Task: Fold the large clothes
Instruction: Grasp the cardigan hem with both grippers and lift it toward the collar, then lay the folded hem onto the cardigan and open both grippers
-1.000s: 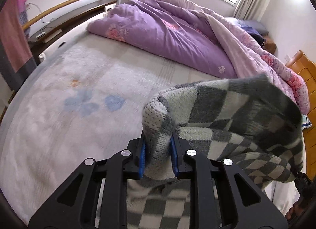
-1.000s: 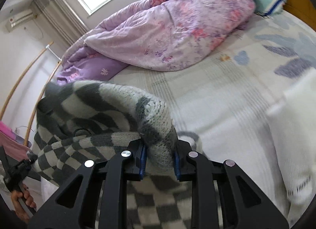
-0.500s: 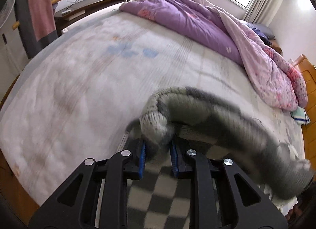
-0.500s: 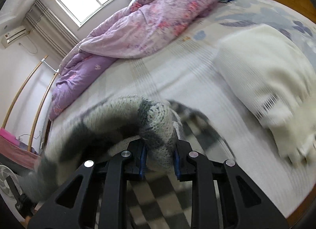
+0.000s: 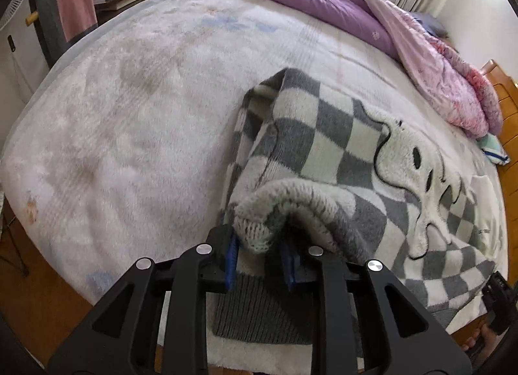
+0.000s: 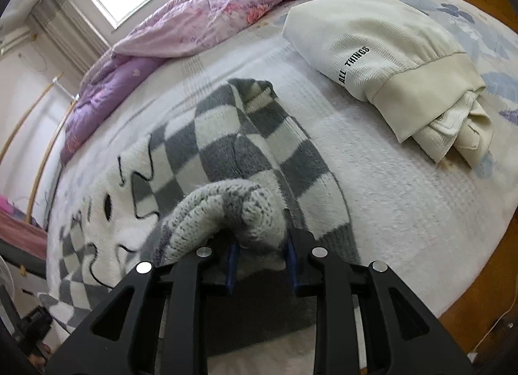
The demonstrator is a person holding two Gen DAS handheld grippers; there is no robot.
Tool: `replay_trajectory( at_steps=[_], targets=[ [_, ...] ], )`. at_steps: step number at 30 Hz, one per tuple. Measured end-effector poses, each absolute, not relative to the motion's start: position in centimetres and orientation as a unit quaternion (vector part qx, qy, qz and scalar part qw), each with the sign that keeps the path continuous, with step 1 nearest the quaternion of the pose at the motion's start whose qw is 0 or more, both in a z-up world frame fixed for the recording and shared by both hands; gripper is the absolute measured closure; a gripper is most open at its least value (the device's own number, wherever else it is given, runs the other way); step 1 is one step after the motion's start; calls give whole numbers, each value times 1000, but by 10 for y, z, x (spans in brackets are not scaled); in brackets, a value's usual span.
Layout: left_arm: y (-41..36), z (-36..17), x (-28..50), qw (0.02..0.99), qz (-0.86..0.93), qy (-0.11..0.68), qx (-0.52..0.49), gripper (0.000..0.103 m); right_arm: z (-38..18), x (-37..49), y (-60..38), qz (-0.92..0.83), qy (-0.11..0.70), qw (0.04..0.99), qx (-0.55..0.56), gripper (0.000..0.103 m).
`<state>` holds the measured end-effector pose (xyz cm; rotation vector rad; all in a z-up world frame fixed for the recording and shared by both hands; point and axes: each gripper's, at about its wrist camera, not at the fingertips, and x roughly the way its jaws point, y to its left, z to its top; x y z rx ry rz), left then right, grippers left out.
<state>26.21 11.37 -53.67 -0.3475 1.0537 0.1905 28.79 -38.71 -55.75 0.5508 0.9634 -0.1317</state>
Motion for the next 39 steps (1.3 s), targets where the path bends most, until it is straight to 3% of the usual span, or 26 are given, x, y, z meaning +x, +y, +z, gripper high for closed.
replay_trajectory(
  at_steps=[2,3,8,13,16,22,23,24,25,26,27,31,39],
  targets=[
    [113,-540,259,840,95,508,-164,75,-558,290,-388,-54,467,847,247,76],
    [114,-541,258,837,100,513,-165,73,-558,287,-388,-53,469,848,240,67],
    [137,-539,233,814,158,510,-229,49,-559,270,-399,-62,503,831,227,52],
    [158,-521,202,804,181,453,-340,47,-544,242,-414,-96,501,818,265,42],
    [157,-514,205,799,151,435,-387,47,-531,223,-431,-106,465,804,356,35],
    [129,-544,251,781,130,502,-348,47,-565,235,-429,-71,455,728,508,31],
    [126,-554,256,774,135,517,-341,48,-580,242,-426,-59,455,712,532,32],
    [123,-561,261,768,132,528,-338,51,-587,248,-424,-55,458,707,536,50],
    [122,-565,264,768,129,531,-333,69,-595,254,-423,-52,465,702,537,78],
    [118,-568,268,770,128,538,-318,86,-601,261,-423,-49,470,700,536,85],
    [114,-568,270,774,126,542,-303,86,-596,264,-424,-51,471,709,523,88],
    [104,-570,270,787,136,548,-248,89,-557,272,-416,-48,486,786,378,90],
    [92,-599,273,784,146,580,-164,85,-617,279,-415,-75,558,762,321,87]
  ],
)
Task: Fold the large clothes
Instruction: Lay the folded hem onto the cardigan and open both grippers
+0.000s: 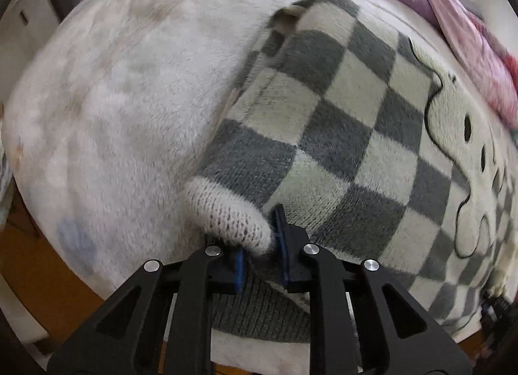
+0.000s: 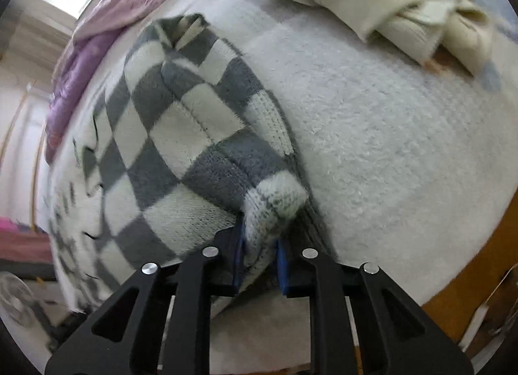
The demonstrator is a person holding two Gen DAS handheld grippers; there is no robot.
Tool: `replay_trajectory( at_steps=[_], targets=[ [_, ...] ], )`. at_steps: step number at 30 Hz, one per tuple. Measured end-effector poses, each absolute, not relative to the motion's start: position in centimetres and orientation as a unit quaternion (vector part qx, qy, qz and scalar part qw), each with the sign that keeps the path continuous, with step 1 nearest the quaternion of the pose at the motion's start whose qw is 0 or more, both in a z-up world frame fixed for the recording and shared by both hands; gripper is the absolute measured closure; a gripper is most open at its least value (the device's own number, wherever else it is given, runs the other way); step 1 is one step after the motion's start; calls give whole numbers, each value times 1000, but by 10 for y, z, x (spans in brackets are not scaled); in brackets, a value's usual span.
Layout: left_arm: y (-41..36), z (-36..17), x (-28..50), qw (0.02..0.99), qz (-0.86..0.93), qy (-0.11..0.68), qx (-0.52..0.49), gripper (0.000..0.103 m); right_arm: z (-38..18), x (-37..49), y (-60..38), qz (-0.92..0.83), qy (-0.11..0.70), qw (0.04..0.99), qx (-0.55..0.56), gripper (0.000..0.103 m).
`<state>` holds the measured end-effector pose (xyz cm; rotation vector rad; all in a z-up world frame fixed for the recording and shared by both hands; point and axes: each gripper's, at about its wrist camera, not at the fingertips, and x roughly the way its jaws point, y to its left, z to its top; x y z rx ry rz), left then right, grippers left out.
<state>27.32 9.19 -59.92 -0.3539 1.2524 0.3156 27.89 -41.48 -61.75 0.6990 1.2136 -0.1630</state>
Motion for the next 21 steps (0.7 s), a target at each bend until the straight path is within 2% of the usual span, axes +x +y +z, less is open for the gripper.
replay_trajectory(
  at_steps=[2,4,5,10,12,13,14,15,16,18,21],
  targets=[
    [99,-597,273,780,137,579,-193,84,-610,281,-415,-83,564,756,321,83],
    [107,-592,272,776,123,577,-222,77,-596,282,-413,-103,570,756,303,61],
    [110,-590,272,776,120,576,-226,72,-584,281,-410,-123,572,761,280,58],
    [128,-579,271,772,100,573,-256,69,-519,294,-383,-157,527,813,193,57],
    [137,-577,269,765,102,569,-284,68,-503,322,-351,-85,510,835,188,60],
    [141,-577,267,761,109,568,-294,59,-501,333,-337,-60,505,841,183,65],
    [144,-576,263,761,126,566,-291,36,-498,348,-318,-26,501,846,180,71],
    [149,-575,260,764,150,561,-282,28,-497,368,-294,16,499,849,173,81],
    [153,-574,257,765,162,557,-281,25,-500,384,-277,40,500,848,168,86],
    [165,-582,256,750,153,563,-312,25,-508,417,-238,93,503,844,163,93],
    [176,-592,257,740,142,566,-336,24,-531,457,-197,126,523,831,142,96]
  ],
)
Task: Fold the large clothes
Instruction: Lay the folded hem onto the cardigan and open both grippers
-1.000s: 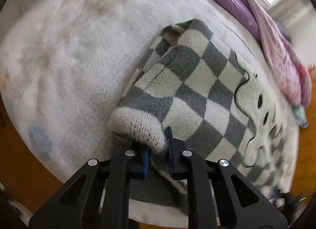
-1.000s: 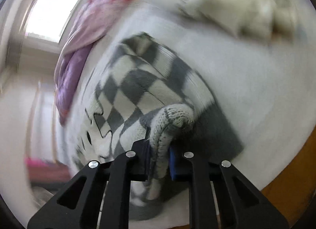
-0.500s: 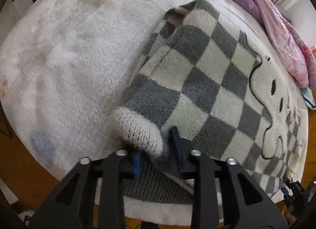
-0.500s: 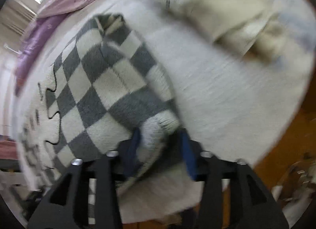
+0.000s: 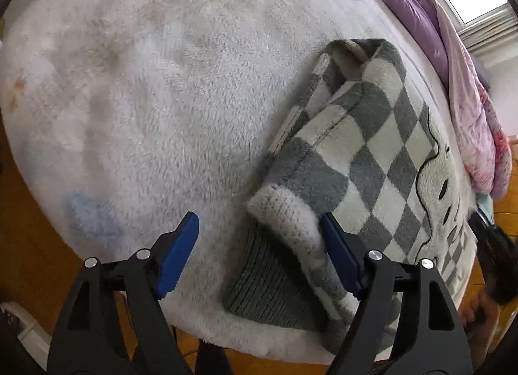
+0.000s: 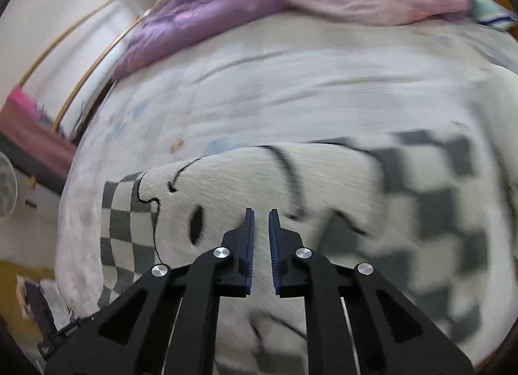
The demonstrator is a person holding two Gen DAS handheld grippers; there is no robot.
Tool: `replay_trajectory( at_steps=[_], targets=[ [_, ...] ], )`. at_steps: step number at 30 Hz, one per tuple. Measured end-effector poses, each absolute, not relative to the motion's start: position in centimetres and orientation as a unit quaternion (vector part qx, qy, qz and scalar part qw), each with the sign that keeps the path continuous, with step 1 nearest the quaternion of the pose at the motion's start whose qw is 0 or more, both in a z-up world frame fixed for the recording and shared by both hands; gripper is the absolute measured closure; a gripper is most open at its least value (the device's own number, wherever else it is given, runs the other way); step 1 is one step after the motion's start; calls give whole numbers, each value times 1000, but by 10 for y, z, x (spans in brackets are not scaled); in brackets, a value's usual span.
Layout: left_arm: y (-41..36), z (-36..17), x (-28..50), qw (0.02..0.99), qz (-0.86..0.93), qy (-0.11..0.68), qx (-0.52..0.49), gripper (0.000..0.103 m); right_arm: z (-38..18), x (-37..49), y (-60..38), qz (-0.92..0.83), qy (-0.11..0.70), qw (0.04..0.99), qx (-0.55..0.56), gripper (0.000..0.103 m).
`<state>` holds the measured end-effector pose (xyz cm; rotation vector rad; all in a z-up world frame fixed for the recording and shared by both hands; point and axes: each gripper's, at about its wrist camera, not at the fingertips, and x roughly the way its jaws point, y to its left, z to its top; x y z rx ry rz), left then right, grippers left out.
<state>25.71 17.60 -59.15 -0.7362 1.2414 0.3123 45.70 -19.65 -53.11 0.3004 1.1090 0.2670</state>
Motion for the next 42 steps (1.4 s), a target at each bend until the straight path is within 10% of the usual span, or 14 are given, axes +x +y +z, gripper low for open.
replay_trajectory(
  at_steps=[11,35,42],
  targets=[
    [176,-616,266,729,137,583,-331,15,-591,496,-176,130,565,804,132,100],
    [165,-625,215,718,96,587,-362,18,-610,301,-170,91,587,790,151,101],
    [148,-630,224,707,72,589,-385,51,-599,300,-167,97,576,798,150,92]
  ],
)
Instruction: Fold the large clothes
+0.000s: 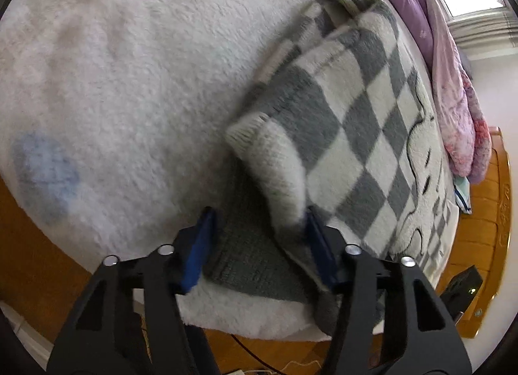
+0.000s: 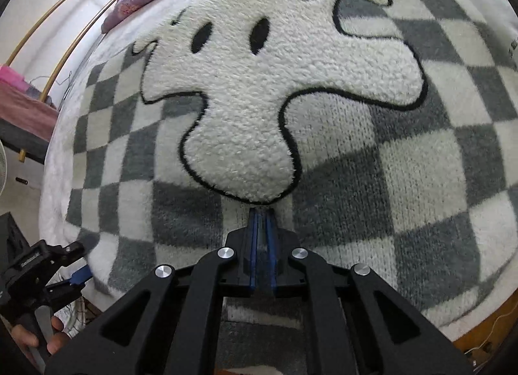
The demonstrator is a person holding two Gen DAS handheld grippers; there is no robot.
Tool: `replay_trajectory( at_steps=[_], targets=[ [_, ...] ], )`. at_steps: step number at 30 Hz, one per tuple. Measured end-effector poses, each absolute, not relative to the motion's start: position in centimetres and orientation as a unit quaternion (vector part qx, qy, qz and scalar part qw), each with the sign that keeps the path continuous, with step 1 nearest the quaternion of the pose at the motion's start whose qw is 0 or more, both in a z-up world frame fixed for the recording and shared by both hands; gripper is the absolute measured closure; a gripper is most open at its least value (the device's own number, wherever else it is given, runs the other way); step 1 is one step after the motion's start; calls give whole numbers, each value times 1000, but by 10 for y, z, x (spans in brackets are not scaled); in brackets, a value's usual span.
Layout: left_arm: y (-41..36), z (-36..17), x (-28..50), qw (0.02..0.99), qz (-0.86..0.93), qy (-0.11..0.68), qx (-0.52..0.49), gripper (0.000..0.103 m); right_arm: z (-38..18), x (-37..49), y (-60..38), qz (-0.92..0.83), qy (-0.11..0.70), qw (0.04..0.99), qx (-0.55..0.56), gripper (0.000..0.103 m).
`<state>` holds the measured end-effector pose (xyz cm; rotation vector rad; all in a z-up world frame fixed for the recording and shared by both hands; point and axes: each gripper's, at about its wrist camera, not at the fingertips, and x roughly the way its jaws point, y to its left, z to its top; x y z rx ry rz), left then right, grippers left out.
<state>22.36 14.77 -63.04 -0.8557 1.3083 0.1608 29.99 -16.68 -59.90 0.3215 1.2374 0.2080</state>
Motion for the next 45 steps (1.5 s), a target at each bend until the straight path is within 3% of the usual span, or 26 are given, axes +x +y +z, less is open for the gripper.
replay_trajectory(
  at_steps=[1,2,3,4,9,15,21,25,26,27,28,31,34,35,40,45],
  targets=[
    [146,-630,224,708,68,592,-379,54,-594,299,-165,100,572,800,151,80],
    [143,-631,226,706,60,594,-380,69,-590,298,-162,108,568,802,150,72],
    [141,-631,228,704,51,594,-385,76,-585,296,-157,116,563,805,146,55],
    [140,-628,229,705,48,595,-383,78,-579,292,-152,124,555,811,136,48],
    [136,-600,232,714,24,576,-397,80,-553,268,-115,195,518,826,105,46],
    [129,-566,242,713,-13,553,-431,81,-536,241,-68,276,480,830,70,29],
    [121,-546,252,718,-34,553,-421,81,-541,244,-40,289,468,835,25,26],
    [117,-545,255,725,-31,555,-407,80,-554,264,-29,264,479,836,28,28],
    [117,-546,257,727,-24,555,-403,78,-557,268,-27,265,483,834,33,33],
    [119,-548,258,726,-9,558,-402,76,-560,271,-22,265,488,831,30,55],
    [120,-552,259,721,4,564,-402,74,-563,274,-21,259,496,828,24,65],
    [127,-555,258,706,-6,559,-435,60,-567,284,-30,252,519,814,64,79],
    [135,-530,250,737,-17,517,-435,39,-560,288,-45,250,523,807,113,83],
    [139,-523,247,745,-17,502,-438,36,-558,289,-52,250,524,803,134,83],
    [170,-502,237,774,74,468,-419,36,-546,294,-95,227,515,780,273,85],
    [159,-515,265,774,123,533,-319,36,-530,291,-143,210,481,765,374,85]
  ],
)
